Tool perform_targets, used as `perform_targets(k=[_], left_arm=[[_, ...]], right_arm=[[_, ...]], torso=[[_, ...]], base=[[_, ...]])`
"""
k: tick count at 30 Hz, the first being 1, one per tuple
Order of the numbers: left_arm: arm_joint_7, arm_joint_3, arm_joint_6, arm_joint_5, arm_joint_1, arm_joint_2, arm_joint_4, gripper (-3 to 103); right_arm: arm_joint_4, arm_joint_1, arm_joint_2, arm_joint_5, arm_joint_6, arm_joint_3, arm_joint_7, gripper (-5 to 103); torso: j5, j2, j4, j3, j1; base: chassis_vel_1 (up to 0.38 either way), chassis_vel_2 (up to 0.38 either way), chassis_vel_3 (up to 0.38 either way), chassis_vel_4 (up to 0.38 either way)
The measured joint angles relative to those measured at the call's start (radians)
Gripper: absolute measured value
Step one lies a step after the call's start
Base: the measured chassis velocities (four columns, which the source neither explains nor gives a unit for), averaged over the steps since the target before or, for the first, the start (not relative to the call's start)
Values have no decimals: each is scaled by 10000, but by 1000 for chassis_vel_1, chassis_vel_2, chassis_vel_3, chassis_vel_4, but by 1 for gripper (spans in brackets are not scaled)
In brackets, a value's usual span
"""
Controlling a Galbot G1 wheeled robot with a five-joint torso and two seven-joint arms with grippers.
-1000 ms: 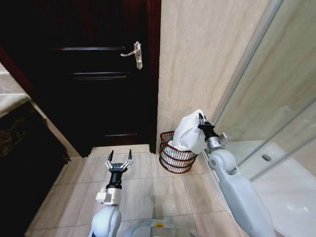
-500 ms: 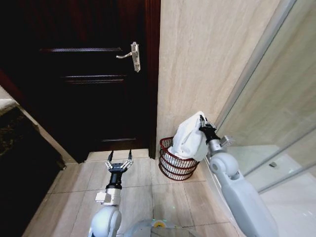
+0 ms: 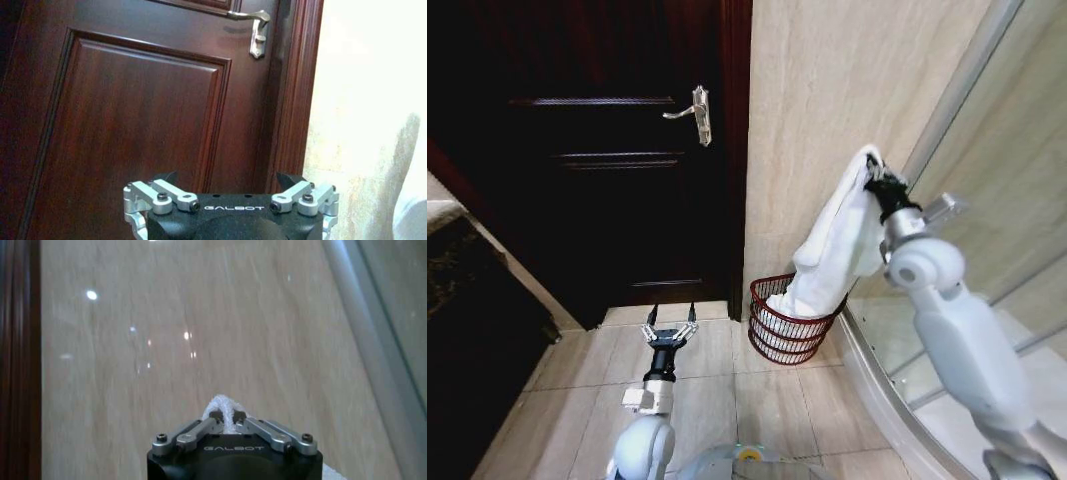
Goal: Discard the used towel into the hamper.
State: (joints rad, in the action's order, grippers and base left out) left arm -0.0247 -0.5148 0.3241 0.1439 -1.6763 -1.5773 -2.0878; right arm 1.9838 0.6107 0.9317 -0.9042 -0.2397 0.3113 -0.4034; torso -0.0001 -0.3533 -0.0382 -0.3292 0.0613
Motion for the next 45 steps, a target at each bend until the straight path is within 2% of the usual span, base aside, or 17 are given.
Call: perform_targets(k=[4,10,16,20,23,24,27,28,29,32,33,37,38,41,45], left_arm=[[-5,-35,2,-28,7,-43,16,100],[-6,-64,10,-63,1,-103,17,100],[-13,-60,15,-119,-11,-175,18,100],[-17,-77,15,-126,-10,-182,9,100],[-17,-133,14,-126,-15,-171,-30,100],[-17,-133,14,-126,-15,-171,-30,100],[-17,-206,9,-90,-39,-139,-71,100],[-17,-206,9,-90,-39,-139,-71,100],[-17,-225,8,-81,-42,-127,-74,100],[-12,-270,6,-64,-60,-110,-114,100],[-12,-270,6,-64,-60,-110,-114,100],[-8,-341,1,-34,-75,-70,-186,100],[-8,-341,1,-34,-75,-70,-186,100],[-7,-439,-2,74,-103,-11,-272,100],[-4,-551,-5,131,-106,32,-319,100]], right_arm=[[-685,1176,515,61,35,-274,179,4],[-1373,2385,867,177,250,-453,445,4],[-1721,2911,937,-92,178,-552,528,4],[-1880,3258,858,-181,-114,-603,785,4],[-2112,3312,685,-453,-851,-763,853,4],[-2112,3312,685,-453,-851,-763,853,4],[-2291,3052,487,-851,-1816,-1005,491,4],[-2291,3052,487,-851,-1816,-1005,491,4],[-2369,2886,440,-1025,-2132,-1082,341,4],[-2741,2050,266,-1833,-3110,-1547,-247,4],[-2741,2050,266,-1833,-3110,-1547,-247,4],[-3414,764,105,-3245,-4316,-2294,-741,4],[-3414,764,105,-3245,-4316,-2294,-741,4],[-3796,221,106,-4180,-4910,-2715,-1078,4],[-4025,128,101,-4260,-4952,-3033,-1092,4]], torso=[[3,0,0,-1,0],[-1,-1,2,-1,1],[-2,-3,0,-1,1],[0,-4,2,-1,1],[2,-4,1,-1,1],[2,-4,1,-1,1],[2,-4,1,-2,1],[2,-4,1,-2,1],[0,-4,1,-2,1],[3,-4,0,-2,2],[3,-4,0,-2,2],[0,-4,-1,-3,2],[0,-4,-1,-3,2],[-1,-4,-2,-3,3],[0,-4,-1,-3,3]], base=[[0,0,0,0],[0,0,0,0],[0,0,0,0],[0,0,0,0],[0,0,0,0],[0,0,0,0],[0,0,0,0],[0,0,0,0],[0,0,0,0],[0,0,0,0],[0,0,0,0],[0,0,0,0],[0,0,0,0],[0,0,0,0],[0,0,0,0]])
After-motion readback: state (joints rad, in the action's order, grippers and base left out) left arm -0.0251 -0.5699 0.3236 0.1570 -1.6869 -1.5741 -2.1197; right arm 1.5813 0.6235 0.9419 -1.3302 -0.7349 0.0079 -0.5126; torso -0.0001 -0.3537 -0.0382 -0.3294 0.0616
